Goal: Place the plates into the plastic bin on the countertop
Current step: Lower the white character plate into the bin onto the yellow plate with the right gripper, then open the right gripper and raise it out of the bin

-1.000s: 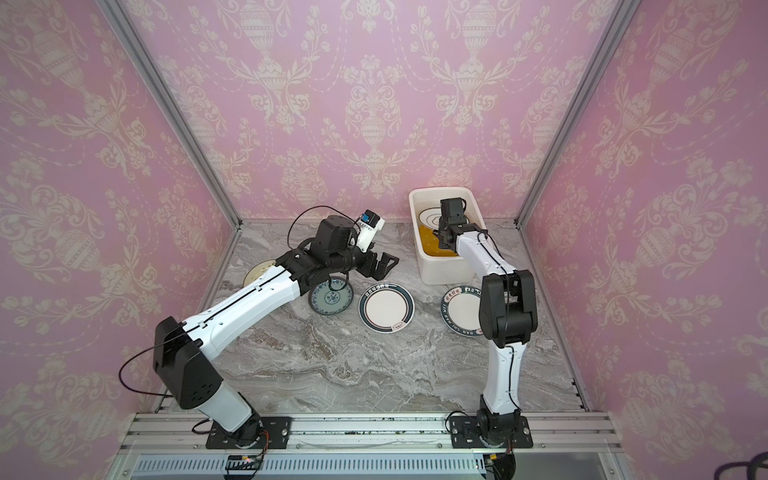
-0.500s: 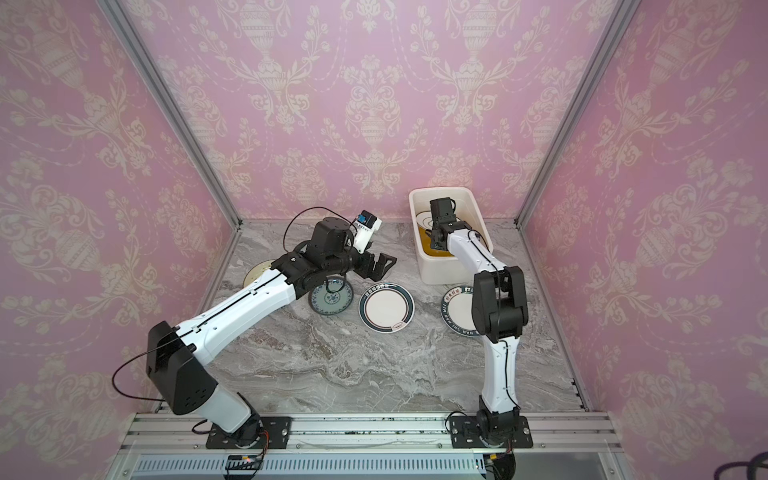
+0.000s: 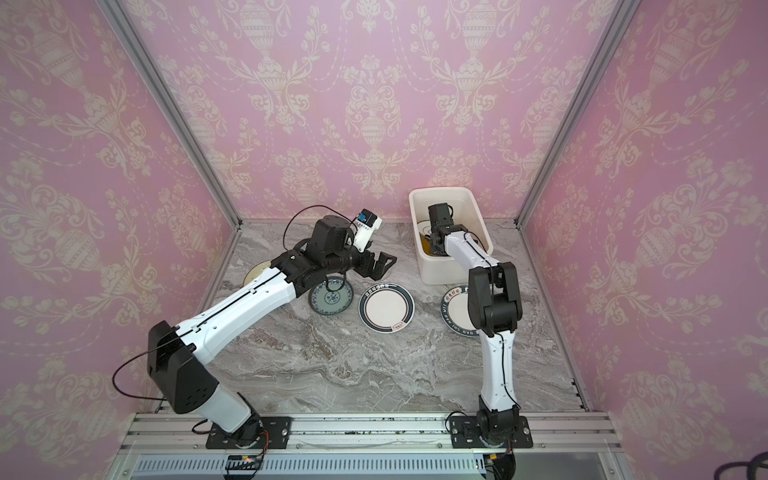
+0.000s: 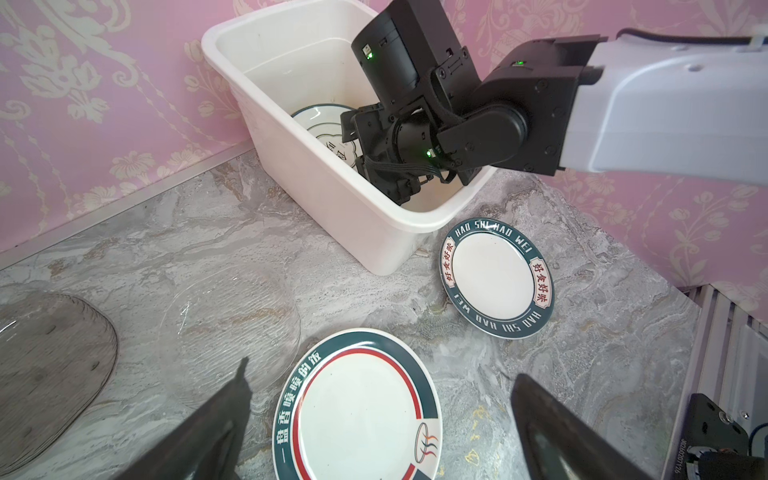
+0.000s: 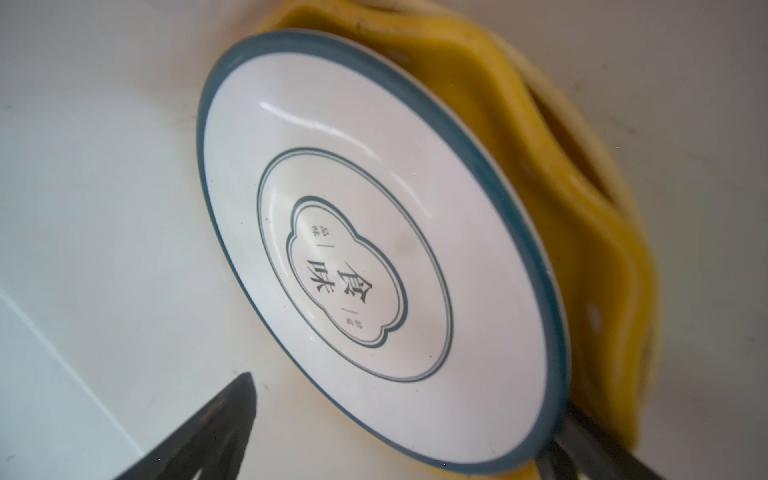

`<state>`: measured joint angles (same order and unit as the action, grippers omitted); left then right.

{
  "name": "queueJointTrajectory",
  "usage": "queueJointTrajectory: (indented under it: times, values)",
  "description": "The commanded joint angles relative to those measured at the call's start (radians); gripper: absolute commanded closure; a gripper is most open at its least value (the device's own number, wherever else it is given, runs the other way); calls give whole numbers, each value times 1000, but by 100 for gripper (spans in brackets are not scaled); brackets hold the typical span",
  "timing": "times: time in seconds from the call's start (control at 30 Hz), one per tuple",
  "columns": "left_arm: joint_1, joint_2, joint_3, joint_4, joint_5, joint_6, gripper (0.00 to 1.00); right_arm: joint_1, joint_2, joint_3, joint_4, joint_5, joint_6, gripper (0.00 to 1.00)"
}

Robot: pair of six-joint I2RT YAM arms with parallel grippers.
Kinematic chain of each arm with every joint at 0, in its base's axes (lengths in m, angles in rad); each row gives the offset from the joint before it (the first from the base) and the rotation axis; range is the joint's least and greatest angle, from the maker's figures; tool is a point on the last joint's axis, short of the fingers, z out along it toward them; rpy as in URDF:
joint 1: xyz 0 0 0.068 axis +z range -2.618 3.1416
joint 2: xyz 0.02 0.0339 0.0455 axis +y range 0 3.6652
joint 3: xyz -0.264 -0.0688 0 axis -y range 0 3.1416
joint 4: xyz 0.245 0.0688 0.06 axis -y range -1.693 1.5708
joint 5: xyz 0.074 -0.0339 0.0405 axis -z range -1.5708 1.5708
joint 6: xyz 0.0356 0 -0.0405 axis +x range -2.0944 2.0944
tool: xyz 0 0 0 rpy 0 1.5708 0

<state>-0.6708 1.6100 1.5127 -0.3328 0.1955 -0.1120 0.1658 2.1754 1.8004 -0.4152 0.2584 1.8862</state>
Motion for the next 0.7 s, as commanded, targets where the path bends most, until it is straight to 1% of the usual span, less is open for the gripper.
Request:
queueJointTrajectory:
  times: [0.0, 0.07, 0.13, 0.2, 0.23, 0.33, 0.47, 0.53, 0.67]
  values:
    - [-5, 20, 47, -42, -18, 24, 1, -12, 11, -14, 34, -2, 12, 92]
    - [-4, 28, 59, -46, -13, 13, 1, -15, 14, -25, 39, -6, 20, 90]
    - [-4, 35, 67, -48, -10, 7, 1, -19, 18, -28, 38, -8, 22, 85]
    - [-5, 43, 71, -49, -9, 2, 1, -22, 24, -28, 37, -20, 22, 73]
    - [-5, 47, 74, -52, -6, 3, 1, -25, 26, -28, 36, -21, 22, 69]
    - [-5, 63, 85, -66, -5, 8, 1, -27, 37, -25, 40, -31, 27, 60]
    - [-5, 76, 90, -77, -3, 14, 1, -28, 52, -18, 38, -44, 27, 51]
    - [-5, 79, 93, -79, -6, 20, 1, -29, 61, -14, 42, -57, 26, 43]
    - [-4, 87, 98, -91, -13, 34, 1, -35, 85, 21, 30, -89, 8, 22]
